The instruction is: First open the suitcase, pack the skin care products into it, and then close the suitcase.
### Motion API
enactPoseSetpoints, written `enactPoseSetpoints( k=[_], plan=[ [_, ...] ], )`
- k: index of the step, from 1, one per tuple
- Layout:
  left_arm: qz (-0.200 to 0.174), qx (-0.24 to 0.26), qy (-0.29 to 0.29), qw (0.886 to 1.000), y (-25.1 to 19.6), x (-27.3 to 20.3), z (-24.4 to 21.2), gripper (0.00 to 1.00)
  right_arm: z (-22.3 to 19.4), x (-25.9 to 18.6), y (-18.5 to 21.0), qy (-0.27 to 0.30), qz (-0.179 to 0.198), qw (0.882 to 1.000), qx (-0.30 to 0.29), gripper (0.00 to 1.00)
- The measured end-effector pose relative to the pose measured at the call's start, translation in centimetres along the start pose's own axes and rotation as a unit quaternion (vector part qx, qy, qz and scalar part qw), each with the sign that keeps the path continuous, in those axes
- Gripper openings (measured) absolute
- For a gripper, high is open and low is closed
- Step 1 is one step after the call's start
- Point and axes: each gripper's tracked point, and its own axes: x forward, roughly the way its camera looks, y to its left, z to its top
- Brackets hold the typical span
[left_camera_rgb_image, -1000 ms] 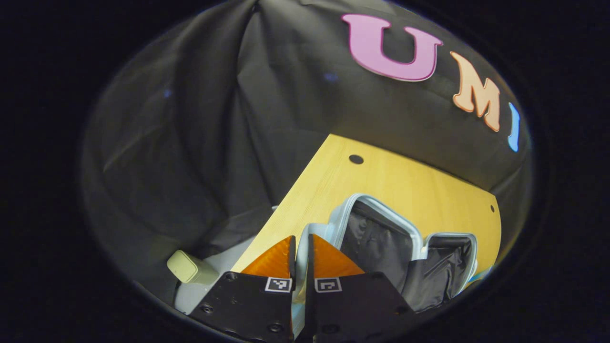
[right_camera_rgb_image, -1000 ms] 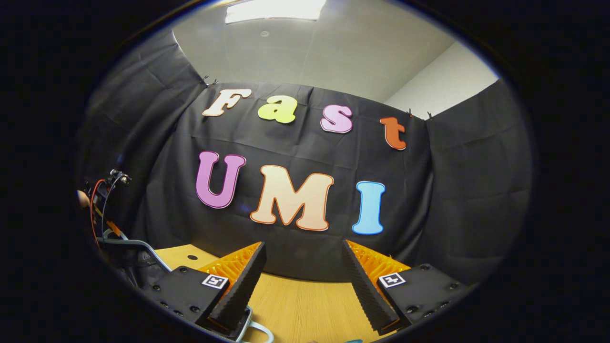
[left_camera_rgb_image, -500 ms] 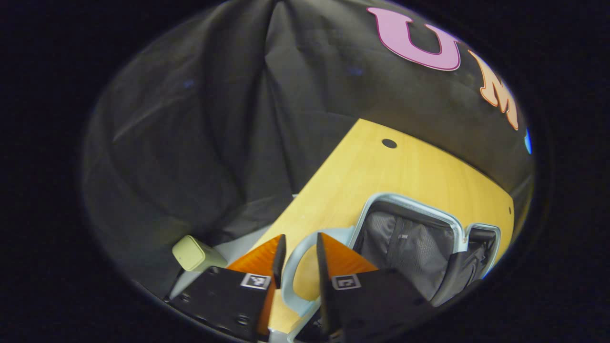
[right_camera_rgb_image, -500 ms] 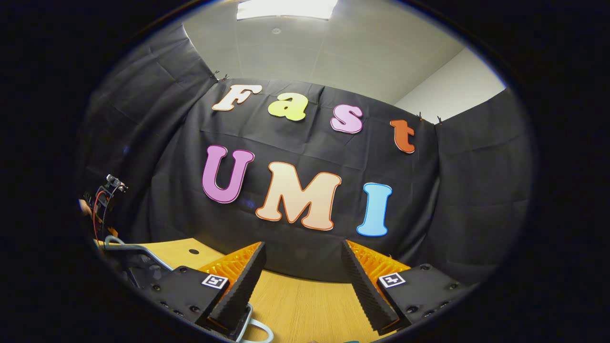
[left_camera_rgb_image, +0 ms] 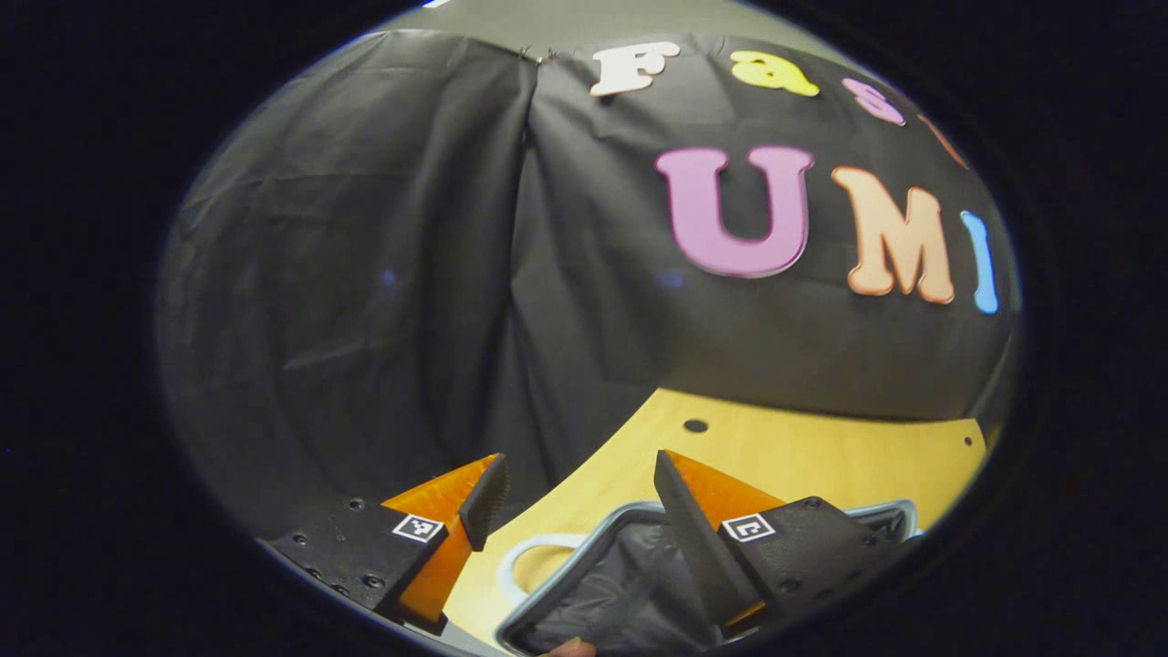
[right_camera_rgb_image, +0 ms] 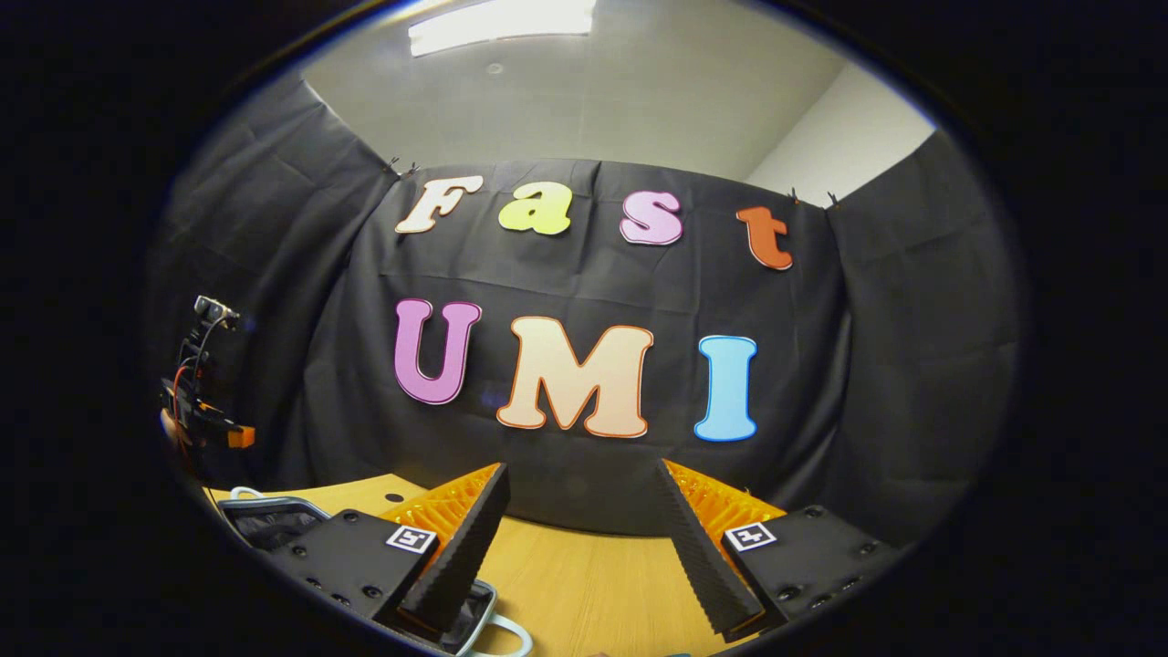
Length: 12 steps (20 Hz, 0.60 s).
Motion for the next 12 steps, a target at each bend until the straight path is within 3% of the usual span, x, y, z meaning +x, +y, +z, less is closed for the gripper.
enactPoseSetpoints(
  k=[5, 12],
  plan=[
    [-0.053, -0.030, -0.054, 0.997, -6.5, -6.2, 5.1, 0.94, 0.6, -0.1, -3.1, -0.006, 0.007, 1.000, 0.022, 0.98],
    [-0.124, -0.023, -0.084, 0.988, -16.7, -11.5, 7.3, 0.94, 1.0, -0.7, -8.7, -0.014, -0.005, 0.999, 0.038, 0.98]
  ],
)
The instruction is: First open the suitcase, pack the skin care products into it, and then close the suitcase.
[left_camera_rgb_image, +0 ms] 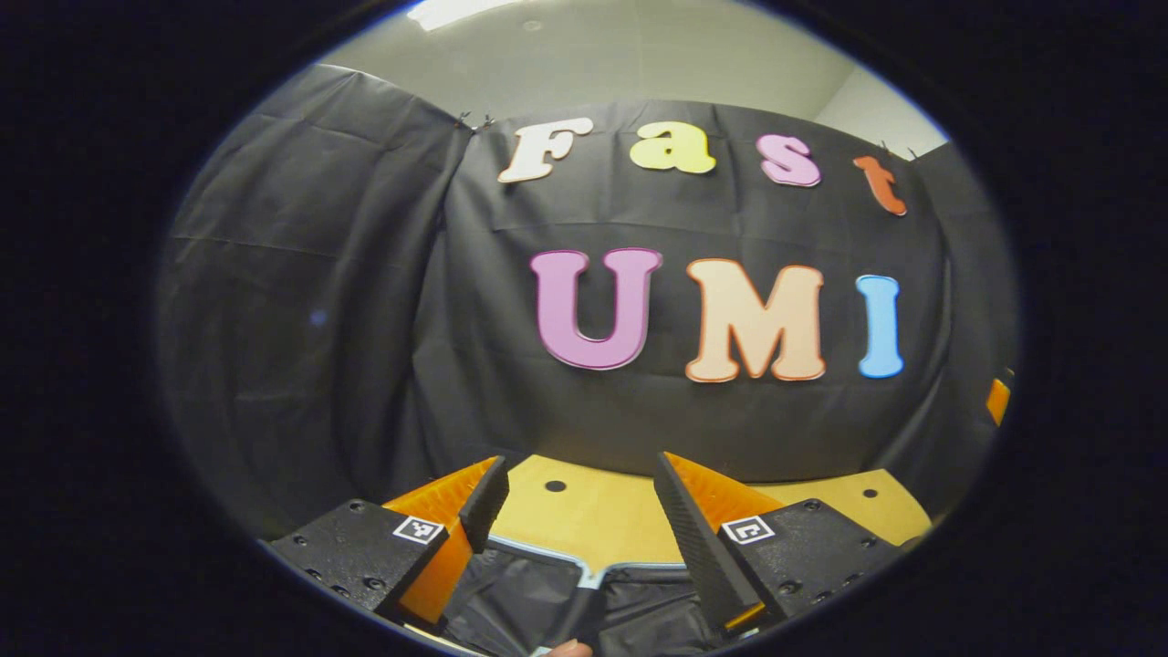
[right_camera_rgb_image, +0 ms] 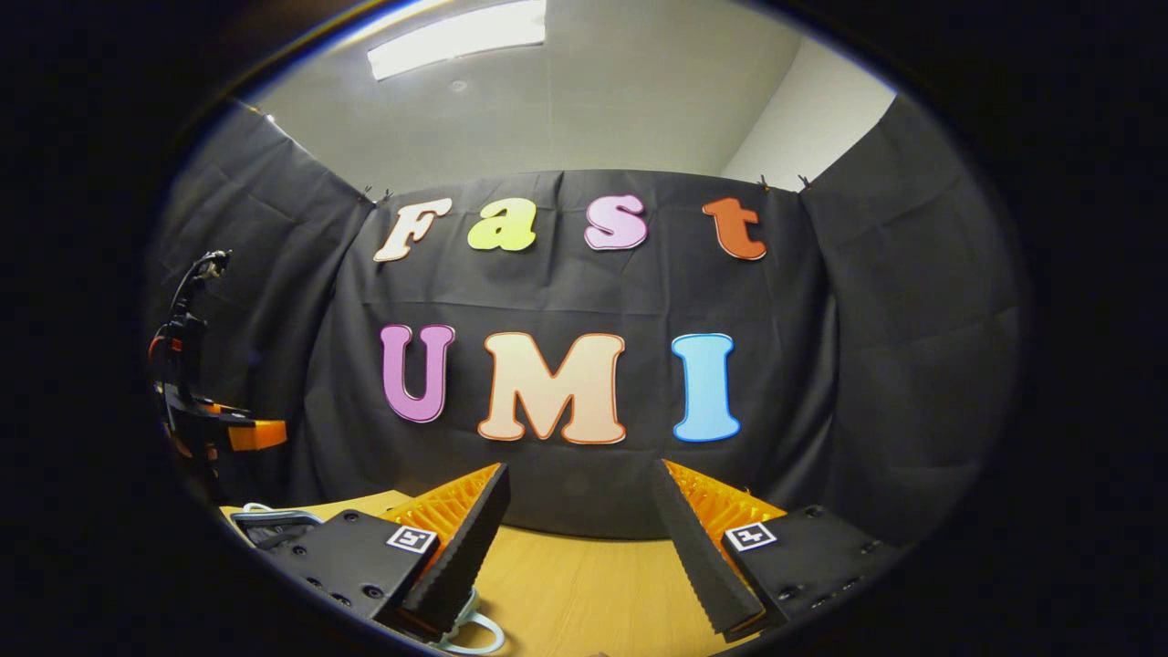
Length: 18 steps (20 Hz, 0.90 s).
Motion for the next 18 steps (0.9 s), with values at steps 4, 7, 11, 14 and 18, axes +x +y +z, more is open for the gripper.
enactPoseSetpoints(
  k=[4, 7, 11, 14, 18],
  plan=[
    [-0.041, 0.000, 0.012, 0.999, -5.7, -1.4, -1.1, 0.94, -0.3, -0.4, -3.1, 0.003, -0.012, 1.000, 0.010, 0.98],
    [-0.068, -0.007, 0.023, 0.997, -9.6, -2.4, -2.1, 0.95, -0.5, -0.7, -4.5, 0.004, -0.015, 1.000, 0.014, 0.98],
    [-0.107, -0.003, 0.045, 0.993, -15.0, -3.9, -3.8, 0.95, -1.3, -1.2, -5.7, 0.010, -0.012, 1.000, 0.009, 0.98],
    [-0.136, -0.003, 0.063, 0.989, -18.5, -4.9, -5.4, 0.95, -1.9, -1.7, -6.7, 0.018, -0.008, 1.000, 0.006, 0.98],
    [-0.167, -0.004, 0.101, 0.981, -22.6, -6.3, -8.8, 0.95, -2.0, -2.4, -8.4, 0.019, -0.006, 1.000, 0.002, 0.98]
  ],
)
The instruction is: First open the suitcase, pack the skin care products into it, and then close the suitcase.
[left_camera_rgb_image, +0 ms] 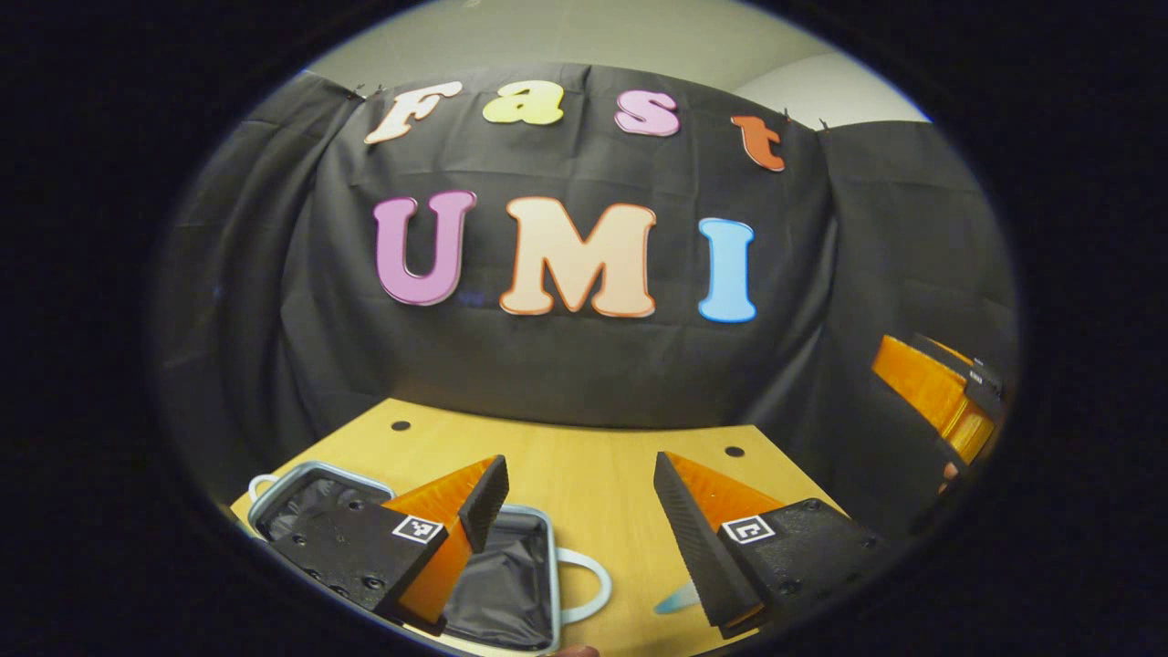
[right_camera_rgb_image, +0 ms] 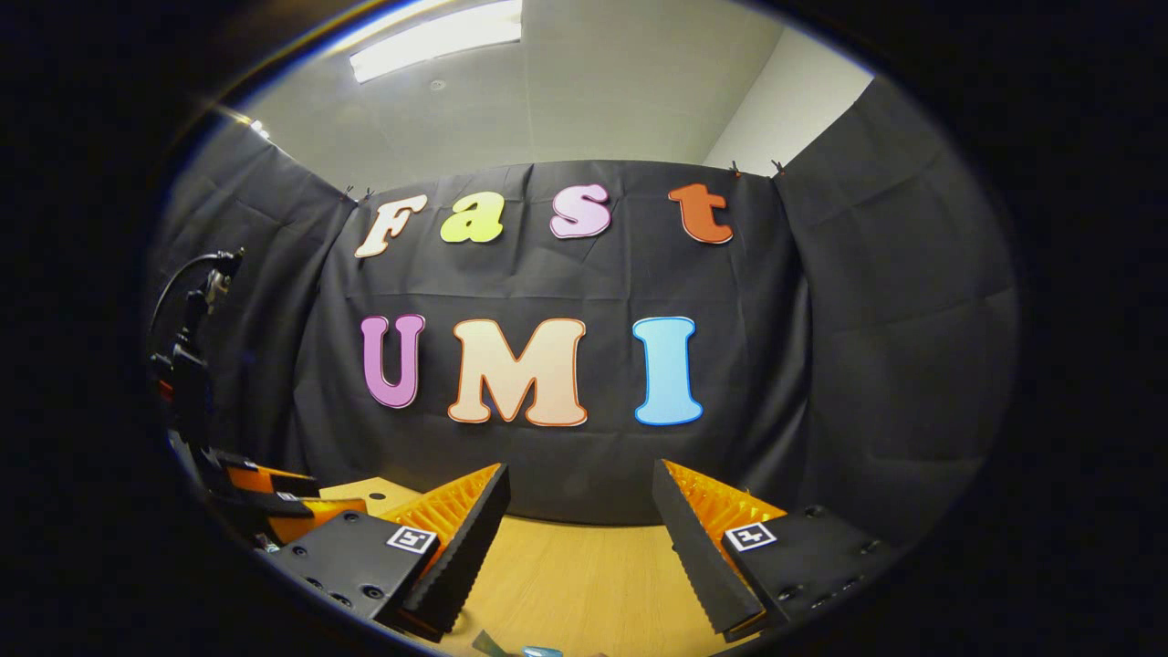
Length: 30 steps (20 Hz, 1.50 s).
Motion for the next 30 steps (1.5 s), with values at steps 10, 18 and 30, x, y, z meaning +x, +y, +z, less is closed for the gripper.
enactPoseSetpoints(
  k=[10, 18, 30],
  plan=[
    [-0.048, -0.005, 0.112, 0.993, -7.0, 0.7, -10.7, 0.95, -0.9, -2.0, -4.6, 0.009, -0.003, 1.000, -0.012, 0.98],
    [-0.043, -0.004, 0.200, 0.979, -8.2, 2.0, -18.9, 0.95, -2.2, -3.3, -8.1, 0.028, -0.023, 0.999, -0.025, 0.98],
    [-0.042, -0.033, 0.239, 0.969, -8.9, 3.8, -25.4, 0.36, -6.4, -5.2, -6.0, 0.070, 0.034, 0.996, -0.036, 0.98]
  ],
)
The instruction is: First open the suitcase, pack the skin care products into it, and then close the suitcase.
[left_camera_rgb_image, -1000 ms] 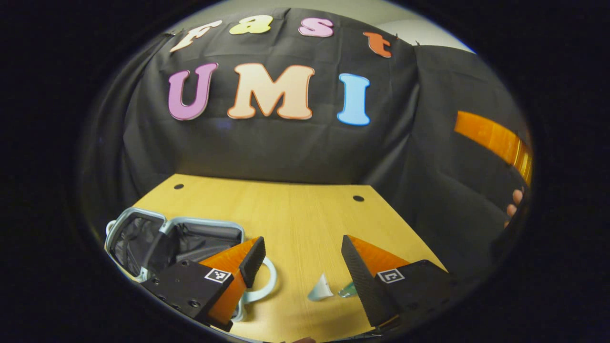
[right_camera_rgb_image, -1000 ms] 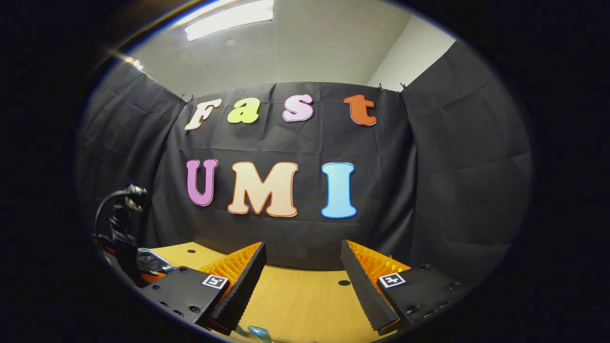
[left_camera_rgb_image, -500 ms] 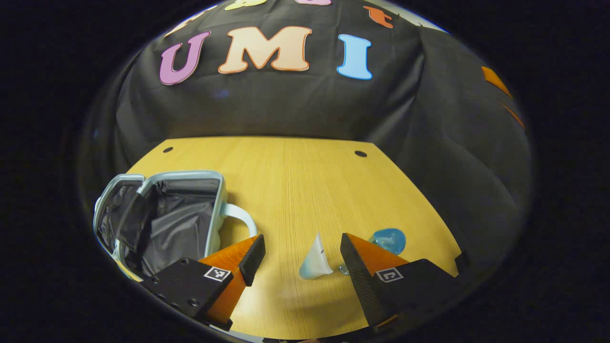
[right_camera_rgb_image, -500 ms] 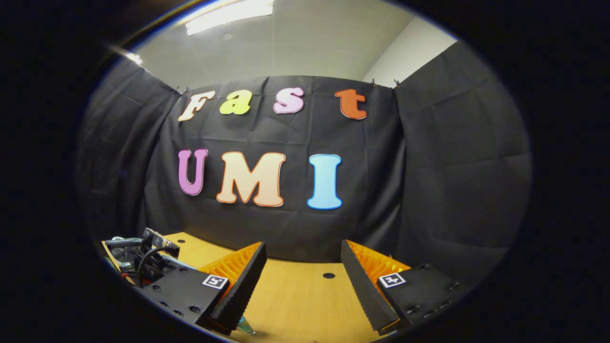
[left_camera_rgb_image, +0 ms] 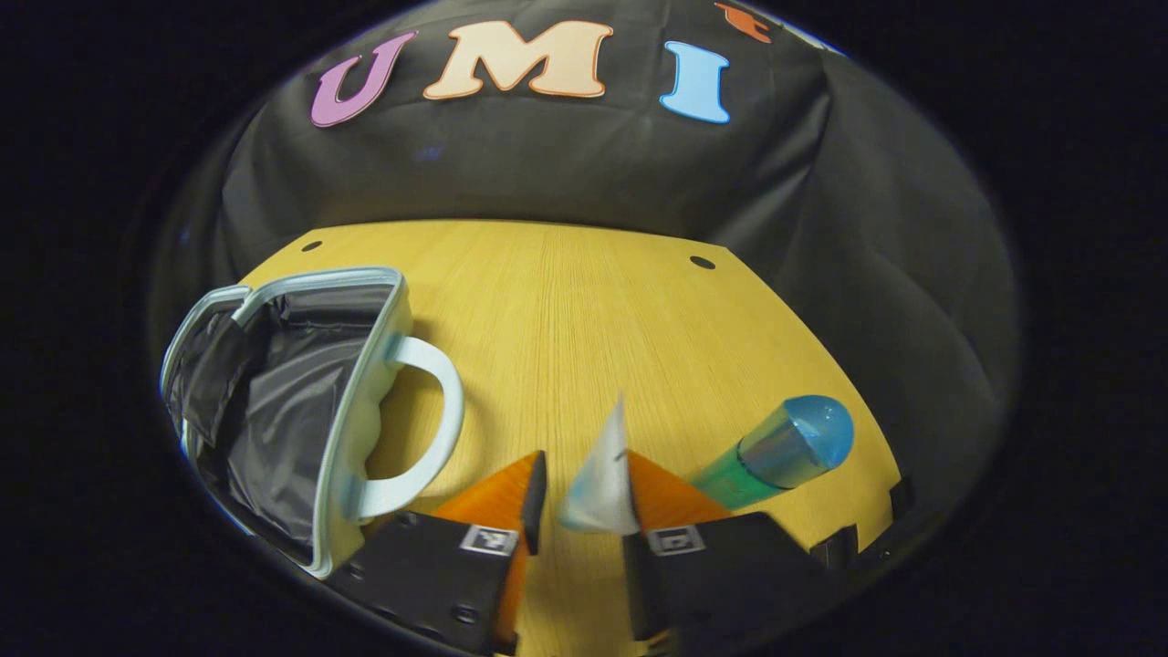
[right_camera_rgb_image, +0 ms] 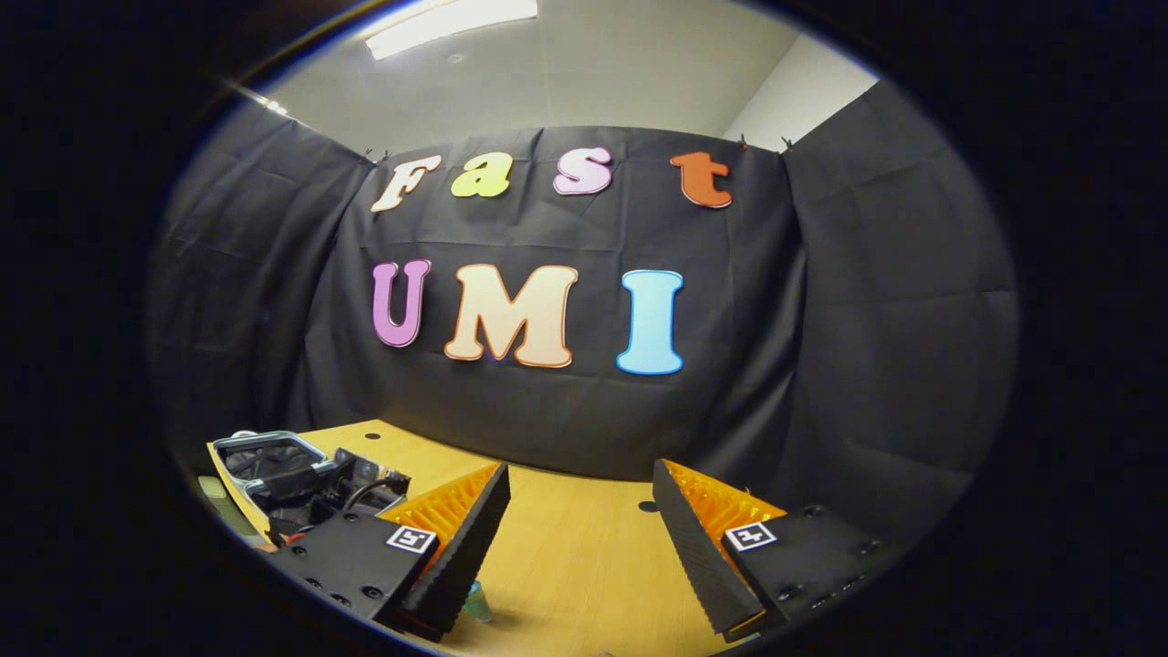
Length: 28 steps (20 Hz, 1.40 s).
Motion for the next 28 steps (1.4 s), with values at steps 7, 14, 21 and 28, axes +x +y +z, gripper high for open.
enactPoseSetpoints(
  k=[7, 14, 21, 28],
  plan=[
    [0.001, 0.015, -0.002, 1.000, 0.1, -3.1, 2.3, 0.18, -3.4, 1.1, 3.9, 0.018, 0.057, 0.998, 0.020, 0.99],
    [0.017, 0.015, -0.027, 0.999, 1.1, -8.2, 5.7, 0.18, -12.1, 2.4, 7.9, 0.103, 0.102, 0.989, 0.026, 0.99],
    [0.036, 0.000, -0.042, 0.998, 2.7, -11.5, 7.5, 0.18, -21.1, 2.1, 10.5, 0.179, 0.134, 0.975, 0.003, 0.99],
    [0.073, -0.014, -0.032, 0.997, 6.0, -13.0, 6.9, 0.18, -27.1, 1.4, 11.7, 0.244, 0.154, 0.957, 0.019, 0.73]
  ],
)
